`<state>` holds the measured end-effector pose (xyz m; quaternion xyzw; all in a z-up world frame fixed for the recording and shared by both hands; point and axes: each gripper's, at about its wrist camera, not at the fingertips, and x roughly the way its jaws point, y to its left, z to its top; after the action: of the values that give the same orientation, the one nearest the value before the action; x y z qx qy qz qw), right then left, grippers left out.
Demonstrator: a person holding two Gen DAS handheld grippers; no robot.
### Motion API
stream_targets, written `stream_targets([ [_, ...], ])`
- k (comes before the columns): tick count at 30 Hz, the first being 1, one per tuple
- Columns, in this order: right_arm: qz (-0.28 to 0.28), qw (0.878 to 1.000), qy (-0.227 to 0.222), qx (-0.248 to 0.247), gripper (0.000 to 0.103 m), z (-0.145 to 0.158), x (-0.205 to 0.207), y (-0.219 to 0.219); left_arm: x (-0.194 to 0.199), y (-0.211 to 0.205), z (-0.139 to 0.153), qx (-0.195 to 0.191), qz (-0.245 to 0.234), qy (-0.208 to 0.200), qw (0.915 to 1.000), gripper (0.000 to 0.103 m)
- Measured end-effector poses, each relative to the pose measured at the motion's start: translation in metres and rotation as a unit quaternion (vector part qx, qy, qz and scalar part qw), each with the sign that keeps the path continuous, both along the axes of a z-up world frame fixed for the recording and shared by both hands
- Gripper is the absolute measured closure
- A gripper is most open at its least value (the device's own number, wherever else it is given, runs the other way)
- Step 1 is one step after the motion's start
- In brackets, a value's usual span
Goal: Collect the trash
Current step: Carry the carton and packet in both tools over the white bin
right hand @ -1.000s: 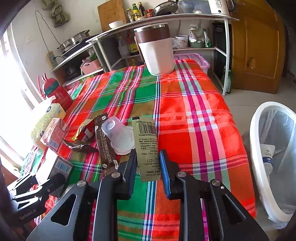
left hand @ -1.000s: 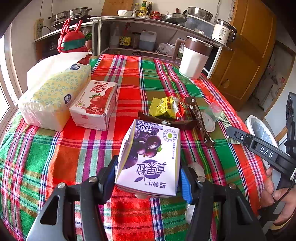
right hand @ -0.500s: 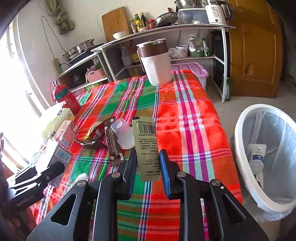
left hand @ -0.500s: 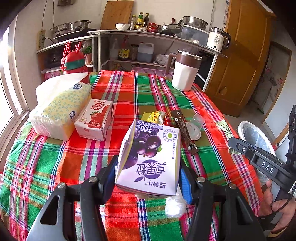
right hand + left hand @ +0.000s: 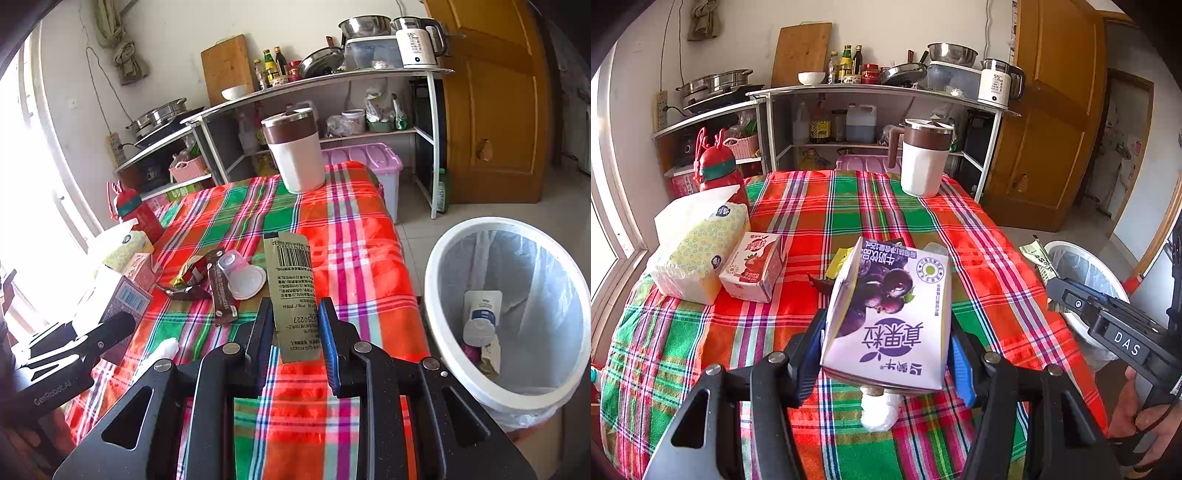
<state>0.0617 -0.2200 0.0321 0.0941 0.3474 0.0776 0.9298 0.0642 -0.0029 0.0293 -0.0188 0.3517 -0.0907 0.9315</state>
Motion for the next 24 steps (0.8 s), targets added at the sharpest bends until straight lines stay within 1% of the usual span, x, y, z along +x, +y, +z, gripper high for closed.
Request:
stream_targets([
  [11,-0.025,1.0,-0.013,0.002,0.078,0.008,-0.019,-0.031,-0.006,-0.04,0.01,0.006,-0.035,-0.013,0.9993,0.042],
  [16,-0.044,0.999,-0.019,0.003,0.078,0.012,-0.029,-0.052,-0.005,-0.064,0.014,0.008,-0.054,-0.015,0.9984,0.042],
  [24,-0.089,0.996,-0.021,0.0,0.078,0.017,-0.043,-0.096,-0.001,-0.11,0.018,0.004,-0.095,-0.015,0.9954,0.042],
])
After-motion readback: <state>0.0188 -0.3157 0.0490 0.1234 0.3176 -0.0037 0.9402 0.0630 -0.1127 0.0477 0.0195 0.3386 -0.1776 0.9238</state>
